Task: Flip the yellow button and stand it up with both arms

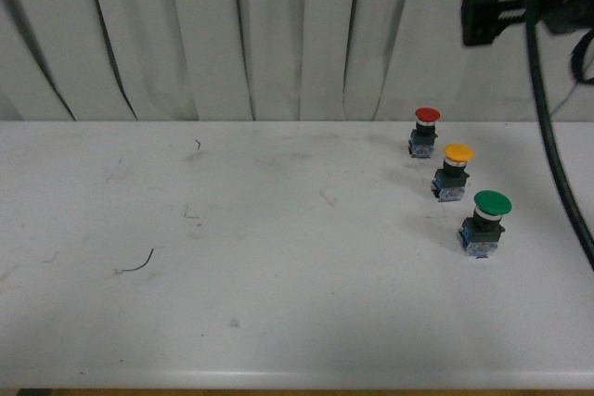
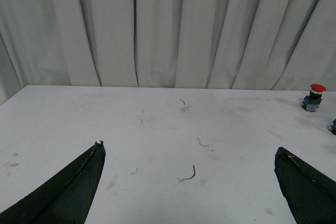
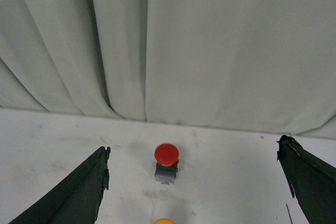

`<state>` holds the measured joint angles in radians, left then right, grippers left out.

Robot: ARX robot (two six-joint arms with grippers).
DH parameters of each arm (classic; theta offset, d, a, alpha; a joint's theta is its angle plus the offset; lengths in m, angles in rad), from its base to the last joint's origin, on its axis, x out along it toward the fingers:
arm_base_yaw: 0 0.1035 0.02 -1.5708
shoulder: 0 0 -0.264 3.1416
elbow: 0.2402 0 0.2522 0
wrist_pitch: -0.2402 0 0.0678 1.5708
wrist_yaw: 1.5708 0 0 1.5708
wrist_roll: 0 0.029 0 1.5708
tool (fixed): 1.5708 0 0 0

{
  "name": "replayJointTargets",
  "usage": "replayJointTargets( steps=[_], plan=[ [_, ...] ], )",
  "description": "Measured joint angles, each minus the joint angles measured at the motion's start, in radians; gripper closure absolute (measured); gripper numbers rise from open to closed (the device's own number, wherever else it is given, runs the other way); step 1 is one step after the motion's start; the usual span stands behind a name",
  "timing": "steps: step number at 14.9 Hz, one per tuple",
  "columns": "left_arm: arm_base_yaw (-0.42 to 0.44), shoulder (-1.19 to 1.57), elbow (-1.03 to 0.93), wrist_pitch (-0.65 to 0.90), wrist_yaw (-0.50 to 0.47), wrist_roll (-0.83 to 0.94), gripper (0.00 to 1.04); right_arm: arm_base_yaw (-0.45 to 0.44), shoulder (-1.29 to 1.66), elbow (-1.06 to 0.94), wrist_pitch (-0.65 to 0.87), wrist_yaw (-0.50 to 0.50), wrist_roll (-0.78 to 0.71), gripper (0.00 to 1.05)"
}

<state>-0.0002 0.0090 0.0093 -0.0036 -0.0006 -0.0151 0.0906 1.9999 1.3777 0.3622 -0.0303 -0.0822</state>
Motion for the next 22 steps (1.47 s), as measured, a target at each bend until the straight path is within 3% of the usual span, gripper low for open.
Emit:
replayJointTargets(
  steps=[4,5,6,7,10,12,22],
  plan=[
    [0.0,0.0,0.0,0.0,0.0,0.0,0.07,-0.075,-0.498,-0.437,0.156,-0.215,0.102,0.06],
    [0.0,0.0,0.0,0.0,0.0,0.0,0.07,-0.079,-0.64,-0.531,0.114,-0.132,0.106,0.14],
    [0.0,0.0,0.0,0.0,0.0,0.0,0.07,-0.081,-0.802,-0.648,0.068,-0.017,0.095,0.27],
    [0.0,0.0,0.0,0.0,0.0,0.0,0.07,-0.088,-0.944,-0.753,0.013,0.022,0.09,0.38],
    [0.0,0.0,0.0,0.0,0.0,0.0,0.07,-0.091,-1.413,-1.036,-0.187,0.031,0.089,0.77],
    [0.0,0.0,0.0,0.0,0.0,0.0,0.07,-0.091,-1.557,-1.114,-0.154,0.031,0.089,1.03],
    [0.0,0.0,0.0,0.0,0.0,0.0,0.07,-0.091,-1.78,-1.323,-0.199,0.031,0.085,1.03]
  ],
)
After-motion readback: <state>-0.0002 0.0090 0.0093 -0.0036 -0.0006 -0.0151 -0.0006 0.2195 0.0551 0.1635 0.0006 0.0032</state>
